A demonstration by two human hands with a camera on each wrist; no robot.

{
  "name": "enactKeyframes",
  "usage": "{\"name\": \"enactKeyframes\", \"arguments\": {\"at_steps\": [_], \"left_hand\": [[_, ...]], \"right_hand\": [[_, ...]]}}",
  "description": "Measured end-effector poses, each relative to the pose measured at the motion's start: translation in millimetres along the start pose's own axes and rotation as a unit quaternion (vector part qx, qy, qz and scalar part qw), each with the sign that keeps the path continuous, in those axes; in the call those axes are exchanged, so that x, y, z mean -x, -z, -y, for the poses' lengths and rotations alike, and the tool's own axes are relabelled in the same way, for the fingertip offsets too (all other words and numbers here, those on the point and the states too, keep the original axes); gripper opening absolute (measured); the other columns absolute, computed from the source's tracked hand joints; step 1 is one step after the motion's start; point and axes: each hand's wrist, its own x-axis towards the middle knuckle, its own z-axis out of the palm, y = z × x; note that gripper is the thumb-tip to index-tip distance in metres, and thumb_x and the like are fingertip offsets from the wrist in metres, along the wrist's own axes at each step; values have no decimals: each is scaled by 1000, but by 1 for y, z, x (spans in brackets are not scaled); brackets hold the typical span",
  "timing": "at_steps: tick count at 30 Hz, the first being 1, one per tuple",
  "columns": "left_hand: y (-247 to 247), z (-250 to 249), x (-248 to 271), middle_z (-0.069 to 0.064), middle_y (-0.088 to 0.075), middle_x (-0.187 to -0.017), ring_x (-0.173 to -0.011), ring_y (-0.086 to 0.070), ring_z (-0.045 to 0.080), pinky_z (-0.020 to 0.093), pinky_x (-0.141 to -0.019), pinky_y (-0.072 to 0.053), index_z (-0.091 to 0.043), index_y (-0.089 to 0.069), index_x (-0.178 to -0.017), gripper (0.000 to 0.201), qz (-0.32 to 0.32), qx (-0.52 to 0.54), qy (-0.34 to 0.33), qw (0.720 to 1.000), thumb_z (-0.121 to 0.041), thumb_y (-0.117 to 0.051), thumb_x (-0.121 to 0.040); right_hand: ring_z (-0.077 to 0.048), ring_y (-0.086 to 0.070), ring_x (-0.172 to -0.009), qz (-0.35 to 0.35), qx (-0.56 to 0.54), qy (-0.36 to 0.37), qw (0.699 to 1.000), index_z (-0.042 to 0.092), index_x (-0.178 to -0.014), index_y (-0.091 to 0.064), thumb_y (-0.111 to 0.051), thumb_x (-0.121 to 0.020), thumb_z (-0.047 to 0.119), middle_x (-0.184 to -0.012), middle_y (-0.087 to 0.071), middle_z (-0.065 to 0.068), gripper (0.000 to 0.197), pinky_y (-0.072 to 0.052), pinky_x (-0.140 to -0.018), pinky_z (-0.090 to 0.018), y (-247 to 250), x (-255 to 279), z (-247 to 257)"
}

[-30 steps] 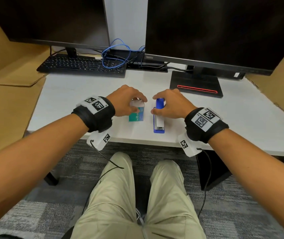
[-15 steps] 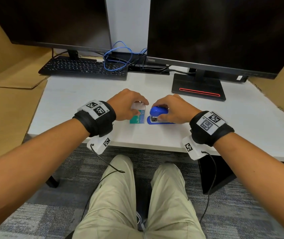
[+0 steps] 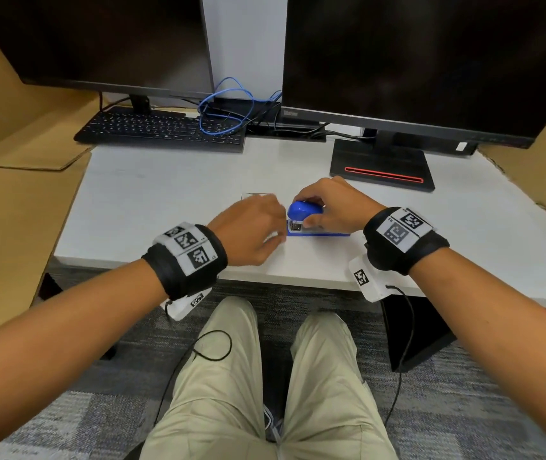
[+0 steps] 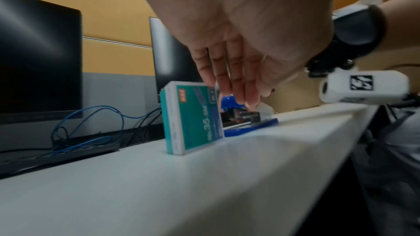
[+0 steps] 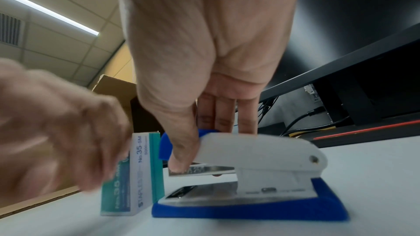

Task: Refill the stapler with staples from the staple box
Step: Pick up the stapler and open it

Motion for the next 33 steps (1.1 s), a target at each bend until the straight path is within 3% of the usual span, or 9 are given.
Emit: {"name": "enactKeyframes", "arguments": {"at_steps": [4, 7, 13, 17, 21, 26, 30, 33], "left_hand": [[-16, -7, 6, 3, -53, -139, -117, -57, 28, 43, -87, -52, -12, -57, -124, 34, 109, 18, 26, 993, -24, -43, -95], [-21, -5, 4, 4, -43, -150, -122, -55, 31, 44, -93, -51, -10, -50, -133, 40, 125, 35, 23, 991, -26, -40, -98], [-25, -2, 2, 6, -40, -153, -130, -49, 28, 39, -105, -44, -9, -47, -138, 43, 122, 45, 22, 991, -26, -40, -98], [-27, 0, 0, 7, -39, -152, -128, -50, 29, 40, -104, -45, -9, -46, -139, 45, 122, 44, 24, 991, -23, -40, -97], [-27, 0, 0, 7, -38, -152, -128, -50, 29, 41, -105, -45, -9, -45, -140, 45, 129, 44, 28, 990, -22, -39, -97], [-25, -1, -1, 5, -38, -152, -126, -51, 29, 40, -104, -45, -9, -46, -140, 45, 136, 42, 33, 989, -20, -39, -96], [-24, -2, -2, 5, -37, -153, -129, -49, 28, 39, -107, -43, -9, -45, -141, 46, 140, 44, 39, 988, -19, -38, -97], [-23, -2, -2, 4, -35, -154, -133, -46, 27, 38, -109, -40, -11, -44, -142, 46, 144, 46, 45, 987, -18, -38, -97]], "right_hand": [[-21, -65, -94, -4, -18, -2, 1000, 16, -118, -69, -74, -84, 23, -108, -73, -4, 34, -55, -92, -36, 4, 1, 0], [-22, -67, -96, -4, -33, -2, 999, 16, -118, -68, -74, -85, 21, -110, -73, -5, 35, -55, -93, -34, 6, 3, 0], [-24, -66, -103, -9, -48, -5, 999, 16, -122, -63, -73, -85, 21, -118, -69, -7, 38, -54, -98, -40, 12, 6, -2], [-24, -66, -102, -24, -72, -29, 997, 22, -120, -57, -72, -85, 23, -120, -64, -5, 38, -55, -96, -45, 27, 13, -12], [-24, -67, -100, -46, -99, -19, 994, 28, -124, -50, -70, -87, 17, -120, -61, -5, 43, -56, -93, -39, 41, 28, -25], [-24, -65, -99, -91, -48, 5, 995, 16, -105, -63, -72, -81, 10, -109, -64, -2, 26, -56, -92, -40, 56, 46, -38], [-8, -61, -85, -117, -26, -29, 992, 16, -95, -68, -78, -76, 11, -96, -64, 4, 22, -54, -82, -27, 62, 57, -54], [-12, -59, -84, -121, -12, -56, 991, 18, -94, -73, -79, -76, 12, -91, -65, 3, 20, -46, -70, -18, 61, 65, -68]]}}
